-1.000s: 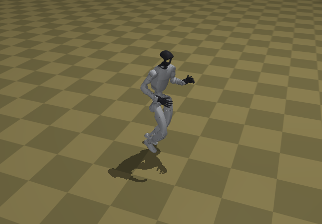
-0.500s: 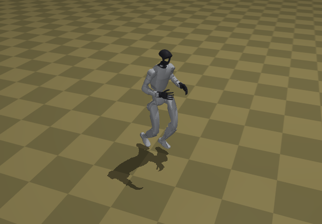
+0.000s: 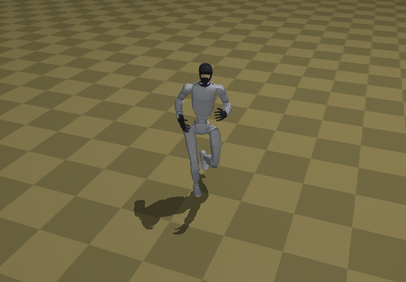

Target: Run

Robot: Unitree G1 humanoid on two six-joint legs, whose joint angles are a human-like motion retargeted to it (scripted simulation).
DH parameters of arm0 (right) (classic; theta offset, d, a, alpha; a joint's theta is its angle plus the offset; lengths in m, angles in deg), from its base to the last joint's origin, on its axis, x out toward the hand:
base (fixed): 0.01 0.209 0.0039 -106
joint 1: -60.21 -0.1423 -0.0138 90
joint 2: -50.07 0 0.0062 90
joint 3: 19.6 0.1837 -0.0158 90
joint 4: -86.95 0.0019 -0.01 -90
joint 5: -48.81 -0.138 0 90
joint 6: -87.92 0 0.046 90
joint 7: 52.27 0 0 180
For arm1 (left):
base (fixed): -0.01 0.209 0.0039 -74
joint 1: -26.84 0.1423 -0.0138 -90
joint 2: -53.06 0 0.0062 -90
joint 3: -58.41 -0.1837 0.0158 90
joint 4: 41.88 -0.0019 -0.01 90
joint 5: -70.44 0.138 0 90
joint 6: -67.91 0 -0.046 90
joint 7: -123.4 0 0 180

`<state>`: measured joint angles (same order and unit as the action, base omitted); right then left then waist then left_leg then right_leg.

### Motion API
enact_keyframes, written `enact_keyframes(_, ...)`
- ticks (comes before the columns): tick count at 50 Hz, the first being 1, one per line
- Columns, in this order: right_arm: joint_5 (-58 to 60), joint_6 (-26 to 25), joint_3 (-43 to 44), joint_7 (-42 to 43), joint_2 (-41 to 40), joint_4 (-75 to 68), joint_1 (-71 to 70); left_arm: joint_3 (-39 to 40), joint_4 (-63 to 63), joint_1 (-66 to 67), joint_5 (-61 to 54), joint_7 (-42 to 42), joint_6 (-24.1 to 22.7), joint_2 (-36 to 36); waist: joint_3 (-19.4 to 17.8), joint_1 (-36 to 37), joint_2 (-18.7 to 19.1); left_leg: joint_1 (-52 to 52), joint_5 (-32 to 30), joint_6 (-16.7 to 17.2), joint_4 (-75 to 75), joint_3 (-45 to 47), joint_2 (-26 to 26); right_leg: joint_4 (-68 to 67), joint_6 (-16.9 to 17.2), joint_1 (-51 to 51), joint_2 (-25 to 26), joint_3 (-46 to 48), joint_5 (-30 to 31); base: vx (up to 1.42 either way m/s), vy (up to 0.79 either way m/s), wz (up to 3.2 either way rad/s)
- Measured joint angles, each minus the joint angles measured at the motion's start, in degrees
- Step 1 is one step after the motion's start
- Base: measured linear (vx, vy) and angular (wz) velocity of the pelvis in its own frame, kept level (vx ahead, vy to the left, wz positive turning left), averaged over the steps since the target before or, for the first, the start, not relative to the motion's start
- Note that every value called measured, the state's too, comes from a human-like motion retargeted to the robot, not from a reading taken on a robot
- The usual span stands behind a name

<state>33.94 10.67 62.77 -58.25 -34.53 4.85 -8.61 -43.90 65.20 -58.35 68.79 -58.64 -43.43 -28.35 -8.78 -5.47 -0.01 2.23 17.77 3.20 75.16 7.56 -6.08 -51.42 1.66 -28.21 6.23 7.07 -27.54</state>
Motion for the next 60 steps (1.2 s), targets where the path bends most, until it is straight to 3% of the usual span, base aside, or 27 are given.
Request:
enact_keyframes(4,4.16,-0.02,2.55,4.65,0.58,-0.13,-7.03,-0.23,-7.45,3.80,-0.16,2.44,4.17,0.02,-2.82,4.89,-1.08,3.75,8.43,-5.47,15.61,-0.36,-4.41,-12.49,-6.25,3.97,0.37,-0.38,-12.71,0.00,-0.05,-1.09)
enact_keyframes(7,7.74,-0.54,4.05,8.07,0.37,-0.06,-16.44,1.74,-11.86,7.15,0.76,4.18,5.90,0.43,-4.47,9.38,-2.60,11.95,15.71,-10.43,19.80,0.13,-4.58,-13.64,-7.07,8.78,-0.79,-2.50,-18.12,-0.01,-0.02,-0.99)
enact_keyframes(10,6.87,0.58,3.93,8.84,-1.34,3.11,-23.00,4.79,-10.13,12.82,0.00,6.62,4.65,2.48,-3.43,13.03,-5.32,21.52,18.67,-12.05,12.37,1.85,-0.06,-8.70,-3.16,14.23,-2.91,-5.85,-13.30,0.01,0.03,-0.70)
enact_keyframes(14,4.60,2.77,0.22,6.43,-3.03,6.30,-23.63,6.86,-7.23,19.52,-1.65,8.26,1.86,3.86,0.12,15.56,-9.97,27.25,15.59,-9.50,-13.48,4.66,10.20,-5.36,6.72,19.79,-8.80,-8.62,2.35,0.03,0.06,-0.41)
enact_keyframes(16,5.03,3.47,-1.54,5.37,-3.53,5.92,-23.20,7.12,-6.57,20.59,-2.32,7.43,1.23,3.29,1.37,14.94,-12.33,27.35,12.97,-8.46,-26.63,5.10,16.19,-9.13,9.86,20.86,-13.34,-8.51,7.60,-0.02,0.07,-0.27)
enact_keyframes(20,7.00,3.11,-4.89,3.42,-4.65,3.18,-20.71,6.95,-5.07,17.63,-0.66,3.96,0.96,1.78,1.42,12.11,-14.79,26.74,15.55,-10.83,-26.58,4.53,22.56,-25.65,10.23,20.37,-20.32,-8.27,10.24,-0.04,0.05,-0.46)
enact_keyframes(23,9.01,1.54,-7.13,1.90,-5.32,-0.90,-18.16,7.00,-4.54,9.02,5.27,-0.71,1.56,2.71,-0.31,8.58,-16.34,23.79,24.77,-15.25,-17.53,4.31,24.42,-39.57,7.45,15.12,-24.71,-9.07,5.33,-0.03,0.04,-0.54)
enact_keyframes(25,9.30,0.47,-8.06,-0.33,-4.87,-3.69,-16.76,6.29,-5.19,0.44,8.95,-3.67,2.68,4.64,-1.22,5.85,-15.88,19.28,29.48,-16.41,-16.06,3.33,23.68,-44.28,4.48,8.63,-25.21,-9.40,0.47,-0.02,0.03,-0.75)
enact_keyframes(28,5.89,0.21,-7.62,-4.50,-1.57,-3.28,-12.26,4.35,-4.87,-7.70,9.06,-4.40,2.52,5.98,-0.49,1.66,-11.62,8.97,27.03,-12.36,-22.17,1.42,19.92,-37.53,0.79,-0.60,-22.08,-6.35,-4.95,0.03,0.00,-0.99)
enact_keyframes(30,2.81,0.27,-7.34,-6.01,0.58,-2.34,-7.77,2.92,-3.77,-8.38,7.50,-2.81,1.22,5.51,1.27,-1.27,-8.40,2.54,19.92,-7.50,-26.73,0.37,16.62,-25.74,-0.12,-3.94,-18.47,-3.09,-5.91,0.07,-0.06,-1.01)
enact_keyframes(33,-0.44,-0.17,-6.18,-7.58,2.31,-2.85,-1.67,-0.48,-3.36,-6.83,5.11,0.25,-1.27,4.21,4.44,-2.98,-2.95,-1.87,6.58,-0.46,-25.88,-0.57,9.70,-1.64,1.49,-4.83,-8.92,-0.36,-1.84,0.04,-0.08,-1.07)
enact_keyframes(35,-1.20,-0.41,-5.01,-7.66,2.34,-3.75,0.81,-2.55,-3.46,-5.34,3.60,2.26,-2.18,3.58,5.66,-2.39,0.53,-1.47,0.97,1.75,-18.33,-0.55,4.60,10.13,2.03,-3.80,-2.92,0.53,1.33,-0.03,-0.07,-0.99)
enact_keyframes(38,-0.66,-0.32,-4.44,-6.09,1.80,-4.90,1.95,-4.70,-5.00,-1.28,3.12,3.92,-1.33,2.22,5.28,-0.35,1.62,-1.40,1.47,-0.66,-2.64,1.12,0.04,3.55,-0.72,-4.08,-0.41,0.42,-1.45,-0.03,-0.05,-0.84)
enact_keyframes(42,3.51,0.03,-3.69,-0.38,1.71,-7.05,-5.49,-4.78,-12.51,4.05,4.88,5.10,3.65,0.95,2.07,5.12,1.04,3.21,11.18,-6.53,16.07,1.23,-3.83,-12.22,-6.60,-0.81,0.03,-0.71,-13.29,-0.01,-0.04,-0.72)
enact_keyframes(45,6.54,0.18,-3.53,3.81,1.38,-7.17,-16.54,-2.46,-17.32,8.68,6.37,6.08,5.68,1.06,0.00,9.75,-0.80,12.39,18.71,-11.06,20.48,1.78,-2.97,-15.13,-7.29,4.59,-1.77,-3.12,-19.29,-0.01,-0.01,-0.42)
enact_keyframes(47,6.21,1.07,-3.73,5.50,0.50,-4.51,-22.65,0.44,-16.32,13.09,5.39,7.55,4.78,2.73,0.27,11.94,-3.26,19.67,20.59,-12.32,15.38,3.07,-0.08,-12.18,-5.08,8.97,-3.84,-5.19,-17.06,0.00,0.00,0.00)
enact_keyframes(50,4.41,2.92,-5.03,5.92,-0.76,0.80,-25.74,3.30,-13.83,20.46,3.15,9.28,2.48,5.21,2.56,14.81,-6.83,26.45,20.08,-11.50,-1.69,5.68,5.52,-6.91,1.28,15.49,-7.40,-7.76,-6.69,0.00,0.00,0.00)
enact_keyframes(54,4.76,4.82,-7.21,4.80,-1.61,4.32,-25.80,4.48,-13.37,26.38,-0.04,8.55,0.49,5.92,6.06,14.93,-11.77,28.07,13.20,-8.21,-32.51,7.50,16.45,-8.85,9.12,19.74,-16.07,-7.44,6.75,0.01,0.06,0.05)
enact_keyframes(55,5.32,5.09,-7.63,4.46,-1.76,4.52,-25.83,4.52,-13.45,26.97,-0.78,8.18,0.55,5.53,6.64,14.38,-12.76,27.50,11.93,-8.03,-38.93,7.49,19.06,-11.09,10.00,20.13,-18.32,-7.07,8.50,-0.04,0.06,-0.18)
enact_keyframes(57,6.90,5.11,-8.68,3.60,-2.07,4.60,-25.06,4.01,-13.44,26.70,-0.61,7.30,0.68,5.29,6.83,13.18,-13.76,28.40,13.22,-9.12,-37.13,7.33,21.34,-18.57,9.91,20.69,-21.52,-6.58,9.48,-0.04,0.05,-0.34)
enact_keyframes(60,10.48,4.25,-10.41,2.93,-2.69,3.36,-23.57,3.07,-13.83,22.32,2.08,4.82,1.07,5.78,5.78,10.76,-15.60,28.90,19.15,-13.87,-25.02,7.32,23.80,-32.54,7.94,19.35,-26.22,-7.00,7.40,-0.03,0.05,-0.46)
